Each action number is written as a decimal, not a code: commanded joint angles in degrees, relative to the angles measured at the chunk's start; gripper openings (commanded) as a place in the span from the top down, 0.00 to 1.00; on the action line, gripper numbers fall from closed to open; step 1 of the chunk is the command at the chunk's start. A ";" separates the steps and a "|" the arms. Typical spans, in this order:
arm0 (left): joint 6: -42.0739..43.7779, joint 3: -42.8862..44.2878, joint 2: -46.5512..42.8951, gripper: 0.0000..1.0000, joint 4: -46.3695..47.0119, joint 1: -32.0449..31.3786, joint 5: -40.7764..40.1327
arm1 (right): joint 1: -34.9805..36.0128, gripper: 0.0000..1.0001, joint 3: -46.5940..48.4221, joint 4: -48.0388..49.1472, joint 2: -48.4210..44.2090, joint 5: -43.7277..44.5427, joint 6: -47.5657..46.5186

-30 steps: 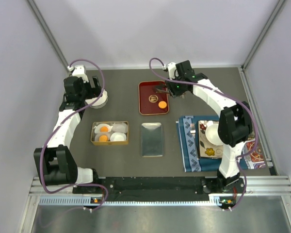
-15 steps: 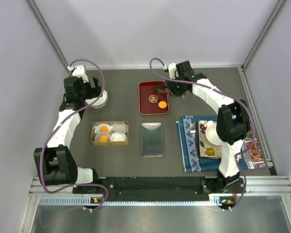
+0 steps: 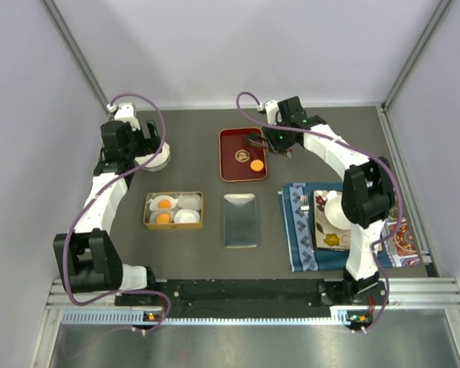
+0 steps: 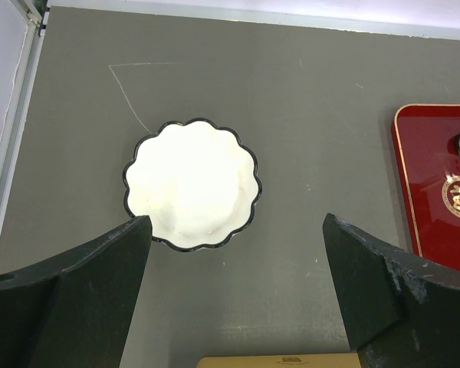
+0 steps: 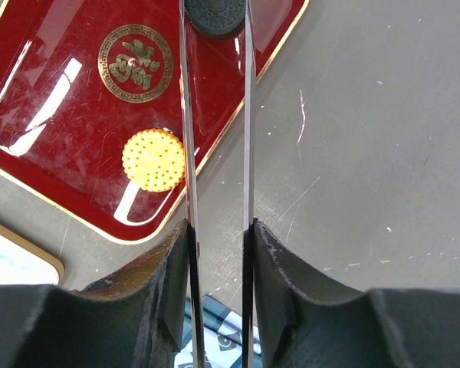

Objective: Pack the cookies

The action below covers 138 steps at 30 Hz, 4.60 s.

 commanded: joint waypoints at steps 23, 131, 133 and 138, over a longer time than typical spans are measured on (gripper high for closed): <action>-0.89 0.39 -0.70 0.01 2.50 0.37 1.10 | 5.96 0.83 1.80 -2.05 -15.86 -3.23 1.33; -0.28 1.18 -0.87 0.01 1.45 0.28 -0.48 | 31.82 0.59 -6.38 -2.14 -18.85 -1.04 -2.28; -0.10 1.09 -0.96 0.01 1.44 0.37 -0.57 | 30.24 0.59 -5.85 -2.14 -19.12 0.19 -1.66; -0.10 1.01 -1.14 0.01 1.27 0.28 -0.31 | 24.97 0.59 -5.76 -2.05 -20.43 0.55 -0.34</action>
